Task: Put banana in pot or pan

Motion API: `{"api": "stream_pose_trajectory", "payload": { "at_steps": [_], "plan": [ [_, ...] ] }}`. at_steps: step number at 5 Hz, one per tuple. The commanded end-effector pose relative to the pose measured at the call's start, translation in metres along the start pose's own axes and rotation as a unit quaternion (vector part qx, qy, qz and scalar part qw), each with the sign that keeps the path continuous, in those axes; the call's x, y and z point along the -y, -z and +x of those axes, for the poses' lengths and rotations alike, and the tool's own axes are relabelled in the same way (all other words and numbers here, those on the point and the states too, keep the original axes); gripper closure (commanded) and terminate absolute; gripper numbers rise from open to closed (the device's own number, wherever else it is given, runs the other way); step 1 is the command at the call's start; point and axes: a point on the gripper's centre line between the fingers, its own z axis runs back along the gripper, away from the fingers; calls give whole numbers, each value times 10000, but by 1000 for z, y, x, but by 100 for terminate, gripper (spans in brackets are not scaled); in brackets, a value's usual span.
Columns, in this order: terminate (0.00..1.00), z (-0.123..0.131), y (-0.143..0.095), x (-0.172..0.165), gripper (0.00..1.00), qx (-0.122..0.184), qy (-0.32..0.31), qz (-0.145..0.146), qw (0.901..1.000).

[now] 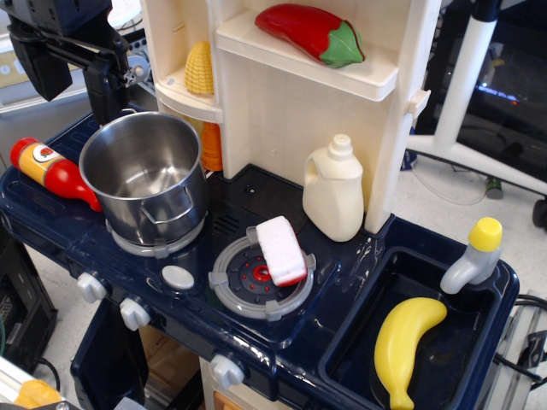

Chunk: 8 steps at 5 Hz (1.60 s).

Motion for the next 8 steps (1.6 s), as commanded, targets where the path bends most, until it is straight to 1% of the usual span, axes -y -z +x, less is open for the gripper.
{"api": "stream_pose_trajectory", "payload": {
  "at_steps": [1,2,3,4,5,6,7,8],
  "plan": [
    [0,0,0,0,0,0,0,0,10000],
    [0,-6,-33,46,0,-82,-448,133,9989],
    [0,-10,-56,95,0,-24,-560,303,9980],
    [0,-26,-65,143,0,-289,-4,39,9996],
    [0,-42,-57,191,0,-184,1199,-29,9926],
    [0,-28,-42,244,0,29,321,-100,9994],
    [0,-18,-14,260,0,203,259,-82,9994],
    [0,-3,7,277,0,501,-89,-116,9986]
  ]
}}
